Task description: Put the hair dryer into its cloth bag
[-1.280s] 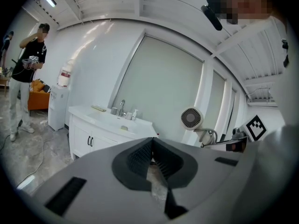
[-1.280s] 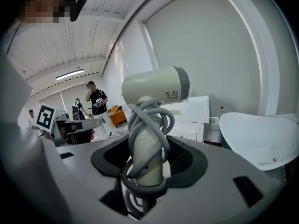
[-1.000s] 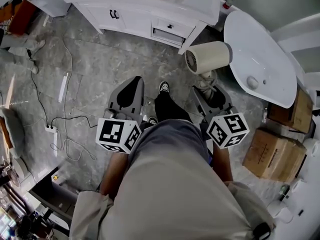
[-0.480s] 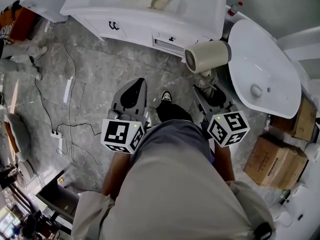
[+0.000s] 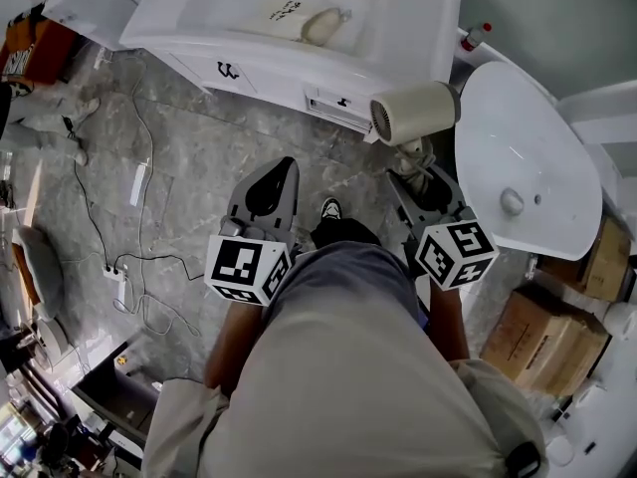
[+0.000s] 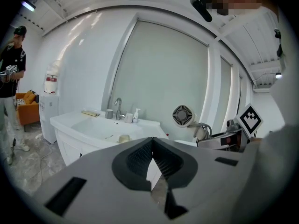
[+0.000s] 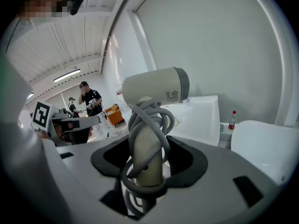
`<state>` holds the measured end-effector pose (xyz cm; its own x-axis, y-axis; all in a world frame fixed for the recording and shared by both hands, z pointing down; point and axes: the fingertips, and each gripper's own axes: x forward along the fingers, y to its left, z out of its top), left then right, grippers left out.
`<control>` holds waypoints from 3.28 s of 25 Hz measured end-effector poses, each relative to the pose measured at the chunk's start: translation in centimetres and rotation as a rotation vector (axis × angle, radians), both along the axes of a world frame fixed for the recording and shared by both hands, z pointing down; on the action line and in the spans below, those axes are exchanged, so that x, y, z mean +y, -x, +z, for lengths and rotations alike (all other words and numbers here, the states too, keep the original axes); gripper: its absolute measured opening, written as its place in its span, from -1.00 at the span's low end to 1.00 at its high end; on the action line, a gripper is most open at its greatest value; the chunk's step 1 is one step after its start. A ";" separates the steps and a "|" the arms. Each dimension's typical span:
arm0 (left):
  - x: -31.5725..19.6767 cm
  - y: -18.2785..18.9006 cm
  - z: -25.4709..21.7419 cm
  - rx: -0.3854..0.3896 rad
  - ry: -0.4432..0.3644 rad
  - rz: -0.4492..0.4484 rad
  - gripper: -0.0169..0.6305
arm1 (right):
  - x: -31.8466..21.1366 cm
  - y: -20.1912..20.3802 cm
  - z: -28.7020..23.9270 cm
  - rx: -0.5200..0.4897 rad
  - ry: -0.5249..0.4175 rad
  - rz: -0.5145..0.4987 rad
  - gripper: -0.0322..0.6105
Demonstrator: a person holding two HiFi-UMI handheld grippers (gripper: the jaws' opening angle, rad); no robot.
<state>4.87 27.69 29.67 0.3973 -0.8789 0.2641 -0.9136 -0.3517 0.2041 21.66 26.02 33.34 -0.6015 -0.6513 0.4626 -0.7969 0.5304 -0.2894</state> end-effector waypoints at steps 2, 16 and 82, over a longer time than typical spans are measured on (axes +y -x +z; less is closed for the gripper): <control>-0.8 0.1 0.0 0.003 0.000 -0.007 -0.92 | -1.0 0.2 0.1 0.003 0.001 -0.008 -0.17; -4.4 1.7 0.2 0.033 0.012 -0.049 -0.92 | -4.9 1.3 1.2 0.013 0.042 -0.027 -0.17; -34.4 14.0 7.0 -0.010 0.183 0.399 -0.92 | -25.7 15.6 3.6 0.065 0.183 0.351 -0.17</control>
